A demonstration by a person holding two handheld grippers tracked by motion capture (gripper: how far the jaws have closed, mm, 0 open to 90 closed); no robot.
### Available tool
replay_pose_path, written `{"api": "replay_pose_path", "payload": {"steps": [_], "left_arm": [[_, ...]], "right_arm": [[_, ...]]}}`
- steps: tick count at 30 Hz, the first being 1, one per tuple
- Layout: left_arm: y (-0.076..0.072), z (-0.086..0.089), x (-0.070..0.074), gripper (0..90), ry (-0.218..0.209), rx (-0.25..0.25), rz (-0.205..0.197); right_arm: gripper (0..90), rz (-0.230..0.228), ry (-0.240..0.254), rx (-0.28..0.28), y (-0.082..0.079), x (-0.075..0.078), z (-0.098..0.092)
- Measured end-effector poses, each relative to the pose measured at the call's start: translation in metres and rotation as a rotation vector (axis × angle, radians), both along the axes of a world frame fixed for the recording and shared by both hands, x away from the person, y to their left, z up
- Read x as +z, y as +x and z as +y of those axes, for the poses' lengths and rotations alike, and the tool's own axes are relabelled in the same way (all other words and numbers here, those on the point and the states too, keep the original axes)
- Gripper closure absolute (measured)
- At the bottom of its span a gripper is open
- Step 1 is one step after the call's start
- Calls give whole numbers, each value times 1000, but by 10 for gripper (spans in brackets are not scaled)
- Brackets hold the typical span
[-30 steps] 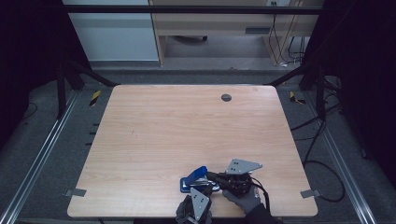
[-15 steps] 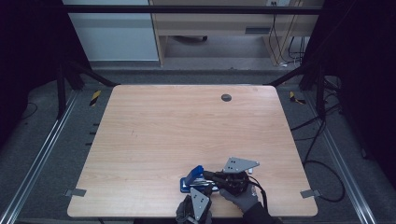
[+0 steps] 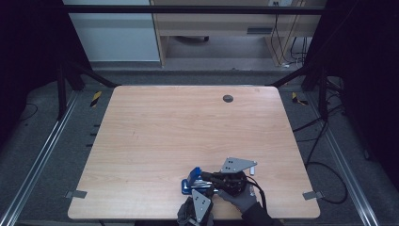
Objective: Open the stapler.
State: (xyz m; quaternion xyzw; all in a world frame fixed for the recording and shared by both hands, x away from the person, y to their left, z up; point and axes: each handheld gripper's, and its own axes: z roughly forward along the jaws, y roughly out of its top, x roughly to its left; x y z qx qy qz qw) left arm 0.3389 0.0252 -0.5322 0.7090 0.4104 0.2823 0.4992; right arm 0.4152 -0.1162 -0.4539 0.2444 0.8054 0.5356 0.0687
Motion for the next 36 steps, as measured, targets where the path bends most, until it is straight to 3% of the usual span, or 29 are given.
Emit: {"api": "replay_pose_path", "payload": {"steps": [36], "left_arm": [[0, 0, -1, 900, -5, 1, -5]], "right_arm": [[900, 9, 21, 47, 8, 4, 19]]}}
